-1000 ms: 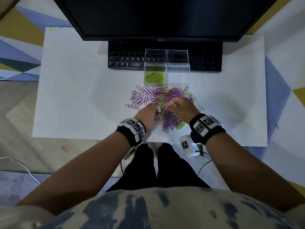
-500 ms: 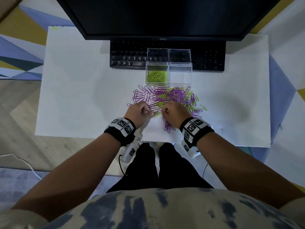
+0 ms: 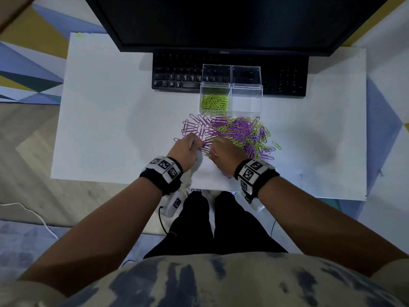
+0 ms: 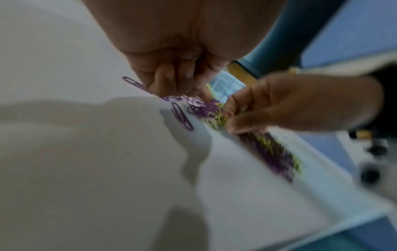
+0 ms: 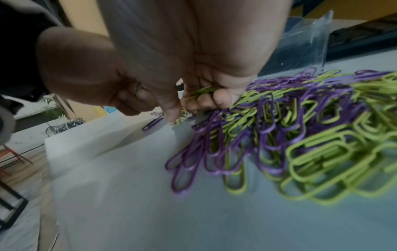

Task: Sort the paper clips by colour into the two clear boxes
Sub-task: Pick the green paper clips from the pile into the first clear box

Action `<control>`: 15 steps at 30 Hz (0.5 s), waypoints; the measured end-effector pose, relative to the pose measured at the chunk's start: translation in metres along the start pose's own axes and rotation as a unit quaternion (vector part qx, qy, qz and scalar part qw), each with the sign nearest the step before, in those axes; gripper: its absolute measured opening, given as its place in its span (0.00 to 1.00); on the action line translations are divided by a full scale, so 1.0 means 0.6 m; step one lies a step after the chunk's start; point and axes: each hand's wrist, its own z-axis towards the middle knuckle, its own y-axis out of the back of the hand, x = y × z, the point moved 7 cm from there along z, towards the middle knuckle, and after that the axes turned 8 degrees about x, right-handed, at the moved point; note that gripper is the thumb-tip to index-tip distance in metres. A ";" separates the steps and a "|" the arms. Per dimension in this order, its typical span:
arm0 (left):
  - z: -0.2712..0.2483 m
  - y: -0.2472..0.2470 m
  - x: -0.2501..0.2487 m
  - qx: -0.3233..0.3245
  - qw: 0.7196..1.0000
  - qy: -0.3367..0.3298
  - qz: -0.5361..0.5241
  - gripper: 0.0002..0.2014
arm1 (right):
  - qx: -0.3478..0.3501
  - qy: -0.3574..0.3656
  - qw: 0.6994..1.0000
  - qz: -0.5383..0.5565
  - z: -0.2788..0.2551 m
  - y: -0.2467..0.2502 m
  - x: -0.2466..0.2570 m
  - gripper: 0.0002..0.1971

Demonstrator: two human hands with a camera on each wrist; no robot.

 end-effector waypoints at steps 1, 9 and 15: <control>0.000 -0.007 -0.005 0.013 0.999 -0.013 0.048 0.09 | -0.005 0.005 1.000 0.008 -0.002 0.003 0.001 0.09; 0.003 -0.024 -0.003 0.033 0.970 -0.054 0.234 0.06 | -0.020 -0.013 0.988 0.153 -0.021 0.029 -0.040 0.02; -0.008 0.016 0.022 -0.020 0.976 -0.041 0.213 0.05 | -0.022 -0.027 0.967 0.254 -0.032 0.046 -0.068 0.11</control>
